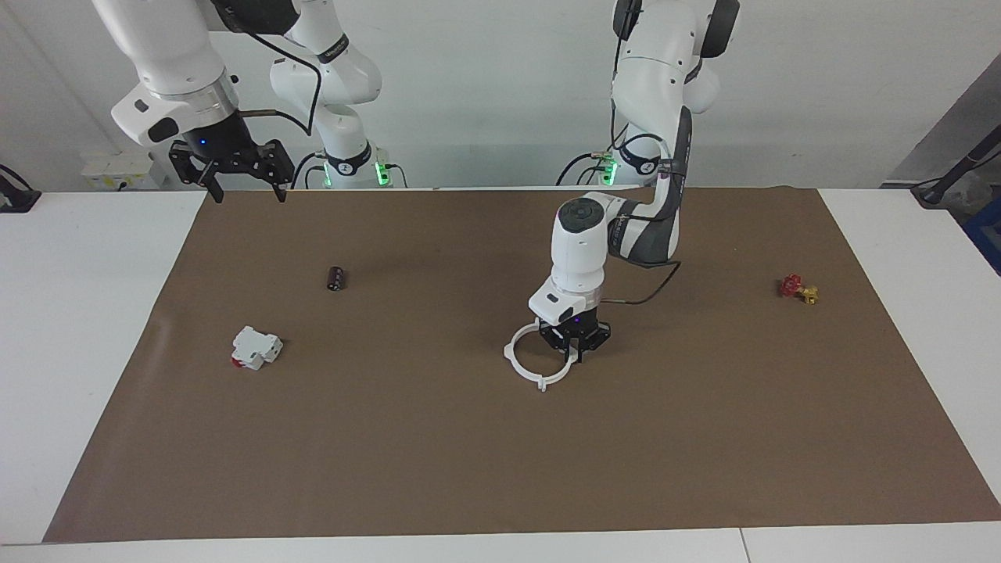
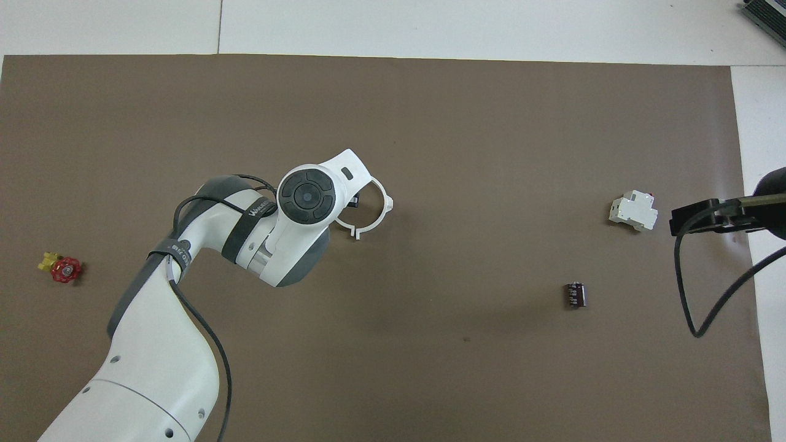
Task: Assemble drain pipe with both arms
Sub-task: 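Press the held half onto the placed half's ends with the left gripper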
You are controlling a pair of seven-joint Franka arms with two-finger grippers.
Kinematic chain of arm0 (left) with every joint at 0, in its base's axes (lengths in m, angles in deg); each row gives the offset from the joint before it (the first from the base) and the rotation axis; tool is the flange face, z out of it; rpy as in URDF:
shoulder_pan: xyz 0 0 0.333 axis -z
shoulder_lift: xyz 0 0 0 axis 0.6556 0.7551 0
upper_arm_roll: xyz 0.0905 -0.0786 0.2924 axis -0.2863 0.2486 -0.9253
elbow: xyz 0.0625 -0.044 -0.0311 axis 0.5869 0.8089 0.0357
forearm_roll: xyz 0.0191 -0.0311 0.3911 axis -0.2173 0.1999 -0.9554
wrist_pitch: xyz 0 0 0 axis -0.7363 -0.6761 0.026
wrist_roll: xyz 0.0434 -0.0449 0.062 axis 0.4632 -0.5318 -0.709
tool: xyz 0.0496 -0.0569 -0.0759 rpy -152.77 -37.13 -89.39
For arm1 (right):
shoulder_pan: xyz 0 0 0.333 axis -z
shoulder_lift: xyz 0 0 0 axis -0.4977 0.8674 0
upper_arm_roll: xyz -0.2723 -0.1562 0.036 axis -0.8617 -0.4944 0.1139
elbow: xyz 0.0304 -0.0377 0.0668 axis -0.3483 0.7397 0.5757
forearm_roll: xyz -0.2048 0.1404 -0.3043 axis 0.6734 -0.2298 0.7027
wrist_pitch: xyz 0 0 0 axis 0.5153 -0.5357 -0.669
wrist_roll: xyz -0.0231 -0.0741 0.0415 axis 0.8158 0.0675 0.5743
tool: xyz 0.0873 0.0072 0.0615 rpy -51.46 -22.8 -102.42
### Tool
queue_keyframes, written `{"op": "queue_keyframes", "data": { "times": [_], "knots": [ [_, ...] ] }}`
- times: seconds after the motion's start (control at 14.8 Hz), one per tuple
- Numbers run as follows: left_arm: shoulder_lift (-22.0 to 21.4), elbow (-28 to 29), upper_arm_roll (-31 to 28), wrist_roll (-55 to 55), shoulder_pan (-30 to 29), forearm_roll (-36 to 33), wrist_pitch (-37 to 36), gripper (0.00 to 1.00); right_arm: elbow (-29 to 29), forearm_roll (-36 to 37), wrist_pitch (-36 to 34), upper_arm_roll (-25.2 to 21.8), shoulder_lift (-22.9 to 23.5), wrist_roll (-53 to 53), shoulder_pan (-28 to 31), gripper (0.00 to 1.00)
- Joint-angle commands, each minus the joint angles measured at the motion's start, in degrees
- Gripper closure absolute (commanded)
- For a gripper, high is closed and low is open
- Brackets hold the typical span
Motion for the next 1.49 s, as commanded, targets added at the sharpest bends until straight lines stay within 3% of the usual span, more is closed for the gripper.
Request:
{"op": "queue_keyframes", "data": {
  "times": [0.0, 1.42],
  "knots": [
    [-0.66, 2.82, -0.6, -1.44, 1.99, -0.97, -0.47, 1.0, 0.47, -1.28, -0.76, 0.26, -0.62, -2.23, 1.07, 0.0],
    [-1.28, 4.22, -0.43, -1.18, 1.99, -0.45, -0.12, 1.0, 0.47, -1.28, -0.14, 0.18, -0.62, -2.23, 0.98, 0.0]
  ]
}}
